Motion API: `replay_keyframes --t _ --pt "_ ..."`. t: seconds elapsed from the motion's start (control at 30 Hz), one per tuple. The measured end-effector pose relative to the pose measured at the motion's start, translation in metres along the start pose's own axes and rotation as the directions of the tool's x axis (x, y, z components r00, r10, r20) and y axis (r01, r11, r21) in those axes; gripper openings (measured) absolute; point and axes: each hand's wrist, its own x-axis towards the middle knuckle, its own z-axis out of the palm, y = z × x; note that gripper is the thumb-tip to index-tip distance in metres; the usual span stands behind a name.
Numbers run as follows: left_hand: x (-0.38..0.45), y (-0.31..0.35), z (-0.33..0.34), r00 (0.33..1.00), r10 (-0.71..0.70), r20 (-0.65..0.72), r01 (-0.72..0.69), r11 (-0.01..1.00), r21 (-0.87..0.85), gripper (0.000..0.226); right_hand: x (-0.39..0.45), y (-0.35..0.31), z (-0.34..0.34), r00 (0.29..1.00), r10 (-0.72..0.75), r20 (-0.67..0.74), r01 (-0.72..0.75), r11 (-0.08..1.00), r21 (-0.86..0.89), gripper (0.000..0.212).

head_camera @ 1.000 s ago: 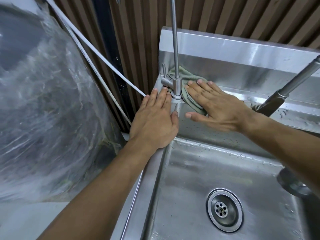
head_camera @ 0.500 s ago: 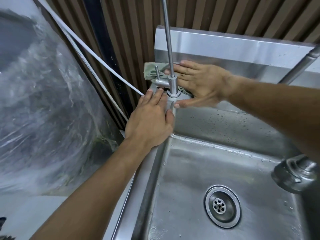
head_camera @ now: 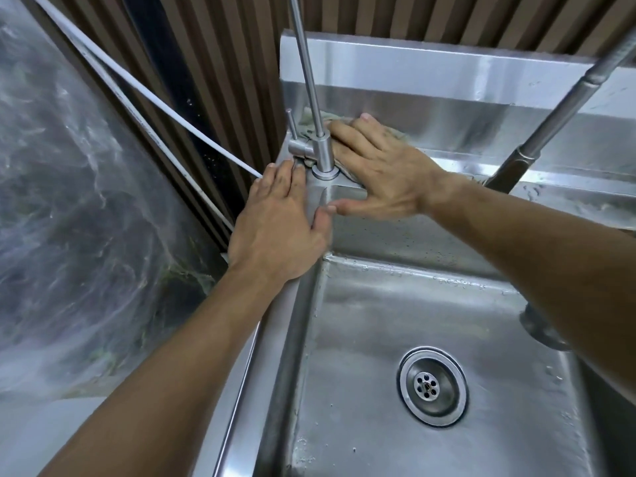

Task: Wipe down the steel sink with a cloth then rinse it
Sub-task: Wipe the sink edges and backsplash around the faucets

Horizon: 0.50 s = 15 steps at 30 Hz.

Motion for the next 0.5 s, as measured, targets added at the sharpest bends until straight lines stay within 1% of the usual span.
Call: replay_keyframes --t 0.03,0.1,0.17,0.23,0.3,0.33,0.4,0.43,0.5 --pt "0.001 -0.001 0.000 1.000 0.001 0.002 -0.001 1.000 -0.003 0.077 -0.004 -0.005 0.001 0.998 0.057 0.008 -0.058 0.994 0.093 0.101" --pt "0.003 -0.002 0.000 1.000 -0.002 0.016 0.003 1.000 -0.022 0.075 -0.018 -0.018 0.003 0.975 0.217 0.050 -0.222 0.936 0.274 0.096" --pt "0.003 -0.001 -0.003 0.999 -0.021 0.038 0.023 0.998 -0.061 0.079 -0.038 -0.033 0.005 0.923 0.372 0.097 -0.382 0.861 0.337 0.091" --pt "0.004 0.000 -0.005 0.997 -0.055 0.049 0.060 0.994 -0.097 0.083 -0.050 -0.044 0.004 0.885 0.450 0.118 -0.463 0.825 0.324 0.090" --pt "0.007 0.001 -0.004 0.996 -0.068 0.050 0.072 0.995 -0.074 0.086 -0.043 -0.043 0.003 0.901 0.427 0.074 -0.429 0.857 0.284 0.090" --pt "0.007 0.001 -0.003 0.996 -0.069 0.049 0.072 0.996 -0.054 0.088 -0.036 -0.038 0.001 0.925 0.378 0.047 -0.378 0.895 0.238 0.090" --pt "0.006 0.002 -0.001 0.996 -0.070 0.048 0.072 0.997 -0.032 0.088 -0.021 -0.023 -0.005 0.972 0.233 0.040 -0.236 0.965 0.112 0.089" --pt "0.006 0.002 -0.001 0.997 -0.067 0.048 0.068 0.997 -0.027 0.088 -0.014 -0.012 -0.008 0.986 0.152 0.061 -0.155 0.987 0.049 0.089" --pt "0.005 0.001 -0.002 0.997 -0.064 0.044 0.065 0.998 -0.017 0.084 0.002 0.010 -0.016 0.995 0.003 0.095 0.004 0.997 -0.078 0.088"
